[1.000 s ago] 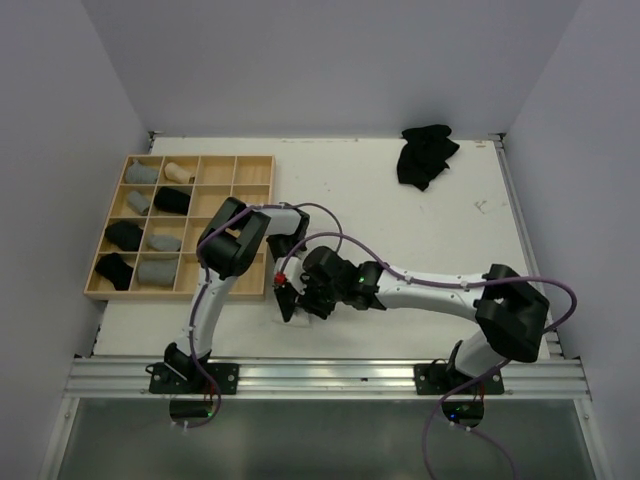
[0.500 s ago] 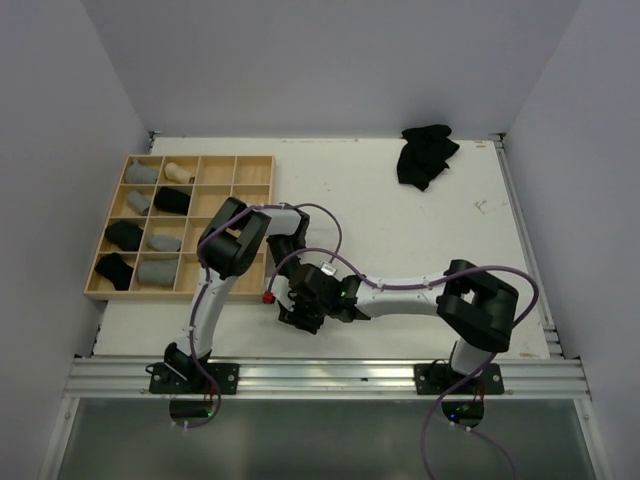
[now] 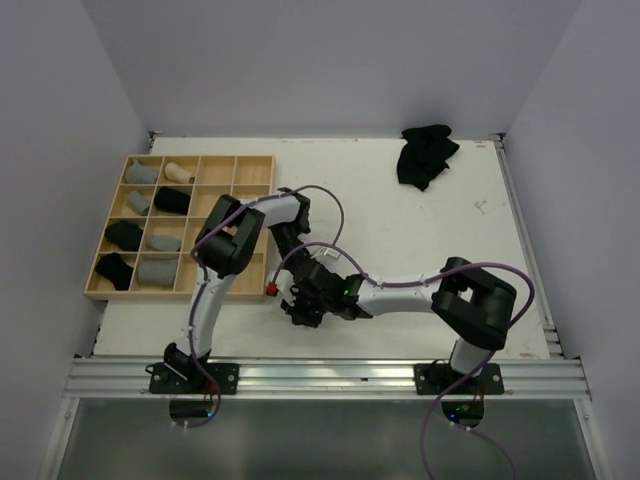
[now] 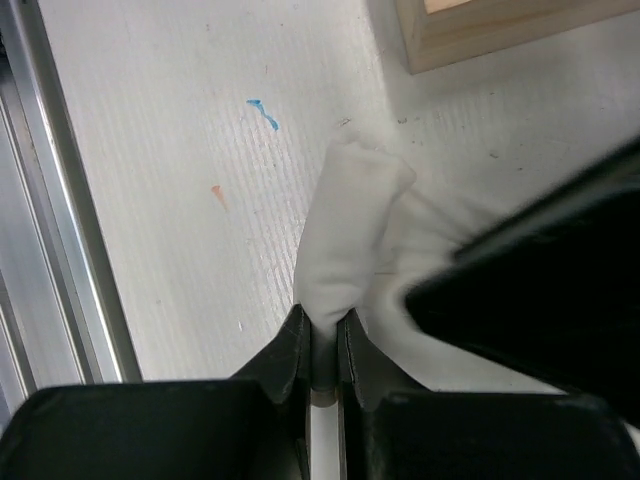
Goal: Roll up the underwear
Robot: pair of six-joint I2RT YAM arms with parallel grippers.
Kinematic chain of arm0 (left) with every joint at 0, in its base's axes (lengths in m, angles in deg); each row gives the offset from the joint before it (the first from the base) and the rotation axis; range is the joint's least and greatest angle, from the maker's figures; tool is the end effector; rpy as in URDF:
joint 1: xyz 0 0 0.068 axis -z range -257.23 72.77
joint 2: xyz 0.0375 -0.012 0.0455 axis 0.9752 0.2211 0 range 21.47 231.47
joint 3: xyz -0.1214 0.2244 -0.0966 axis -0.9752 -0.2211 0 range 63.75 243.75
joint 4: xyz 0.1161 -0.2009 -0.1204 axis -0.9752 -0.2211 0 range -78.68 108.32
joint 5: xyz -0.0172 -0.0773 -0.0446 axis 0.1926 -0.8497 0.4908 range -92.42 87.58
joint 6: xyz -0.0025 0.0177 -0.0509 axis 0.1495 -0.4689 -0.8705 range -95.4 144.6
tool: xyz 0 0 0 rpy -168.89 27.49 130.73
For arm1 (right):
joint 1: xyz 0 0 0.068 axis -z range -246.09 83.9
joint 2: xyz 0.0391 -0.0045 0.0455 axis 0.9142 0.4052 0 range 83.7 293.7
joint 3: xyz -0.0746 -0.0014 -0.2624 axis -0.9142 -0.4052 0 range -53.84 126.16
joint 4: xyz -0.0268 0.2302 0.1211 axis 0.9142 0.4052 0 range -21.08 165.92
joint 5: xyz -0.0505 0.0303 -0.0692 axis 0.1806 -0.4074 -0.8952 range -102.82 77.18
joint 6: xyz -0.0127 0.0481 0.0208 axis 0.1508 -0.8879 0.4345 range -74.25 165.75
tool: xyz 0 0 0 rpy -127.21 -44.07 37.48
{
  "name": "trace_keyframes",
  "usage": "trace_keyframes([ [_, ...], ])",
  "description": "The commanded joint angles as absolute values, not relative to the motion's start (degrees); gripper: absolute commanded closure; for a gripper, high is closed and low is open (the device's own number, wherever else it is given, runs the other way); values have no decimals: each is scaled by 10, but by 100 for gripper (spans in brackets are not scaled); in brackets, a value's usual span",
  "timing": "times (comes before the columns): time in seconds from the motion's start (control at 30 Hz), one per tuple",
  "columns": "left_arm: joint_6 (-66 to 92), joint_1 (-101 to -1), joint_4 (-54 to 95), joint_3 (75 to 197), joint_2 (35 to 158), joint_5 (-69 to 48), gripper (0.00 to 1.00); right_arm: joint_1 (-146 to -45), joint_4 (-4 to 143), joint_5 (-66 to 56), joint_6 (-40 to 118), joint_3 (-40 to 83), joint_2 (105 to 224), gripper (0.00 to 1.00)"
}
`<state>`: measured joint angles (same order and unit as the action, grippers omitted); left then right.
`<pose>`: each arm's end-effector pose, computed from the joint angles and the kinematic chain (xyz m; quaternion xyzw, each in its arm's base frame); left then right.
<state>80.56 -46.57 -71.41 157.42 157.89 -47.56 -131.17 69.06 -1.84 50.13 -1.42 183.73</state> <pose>0.3011 -0.2077 0.1002 -0.4891 -0.7217 0.4224 0.2481 0.1408 0.3191 0.1524 -0.5573 0.7435 0.2583 0.2645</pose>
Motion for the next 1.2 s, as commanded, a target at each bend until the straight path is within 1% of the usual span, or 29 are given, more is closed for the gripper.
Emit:
trace_keyframes([
  [0.0,823,-497,-537,1681,1563,-458,52,-1303,709,40,462,-54,1856,100],
  [0.13,788,-526,-557,1820,1571,-486,50,-1276,694,62,415,-79,1850,100],
  [0.23,750,-553,-542,1870,1554,-510,49,-1254,698,84,392,-78,1855,100],
  [0.3,726,-581,-494,1863,1512,-532,49,-1238,704,99,382,-73,1861,100],
  [0.37,690,-615,-425,1815,1472,-561,48,-1226,715,116,367,-59,1877,100],
  [0.4,665,-627,-396,1791,1423,-572,48,-1213,717,138,356,-52,1883,100],
  [0.43,650,-652,-363,1728,1395,-580,48,-1207,717,149,350,-48,1889,100],
  [0.47,639,-666,-301,1695,1338,-587,48,-1202,713,157,344,-47,1899,100],
  [0.5,636,-677,-274,1662,1309,-593,48,-1191,708,169,339,-47,1903,100],
  [0.53,644,-690,-251,1594,1279,-594,48,-1186,696,188,325,-47,1908,100],
  [0.57,655,-709,-215,1559,1218,-589,47,-1178,693,205,318,-48,1914,100],
  [0.6,668,-716,-203,1524,1188,-585,47,-1161,693,220,309,-47,1931,100],
  [0.63,727,-720,-203,1462,1159,-577,47,-1153,693,235,296,-39,1945,100],
  [0.67,762,-721,-217,1430,1104,-566,46,-1147,693,260,292,-32,1957,100],
  [0.7,793,-721,-222,1397,1077,-563,46,-1137,695,269,290,-24,1985,100],
  [0.73,854,-721,-240,1332,1052,-558,46,-1133,709,278,284,-7,1997,100],
  [0.8,943,-720,-264,1273,987,-552,44,-1125,717,299,271,14,2029,100],
  [0.83,974,-717,-279,1225,969,-549,43,-1122,717,308,265,19,2038,100],
  [0.87,999,-713,-303,1203,939,-538,43,-1121,717,322,259,25,2048,100],
  [0.93,1040,-690,-302,1142,912,-525,42,-1114,704,340,238,33,2070,100],
  [1.0,1048,-667,-280,1103,872,-506,41,-1107,700,355,225,39,2081,100],
  [1.03,1047,-634,-249,1066,859,-495,41,-1104,693,363,220,40,2093,100],
  [1.1,1033,-599,-206,1013,822,-471,39,-1097,678,376,211,43,2103,100],
  [1.17,1026,-555,-163,988,804,-451,39,-1091,677,381,210,47,2119,100],
])
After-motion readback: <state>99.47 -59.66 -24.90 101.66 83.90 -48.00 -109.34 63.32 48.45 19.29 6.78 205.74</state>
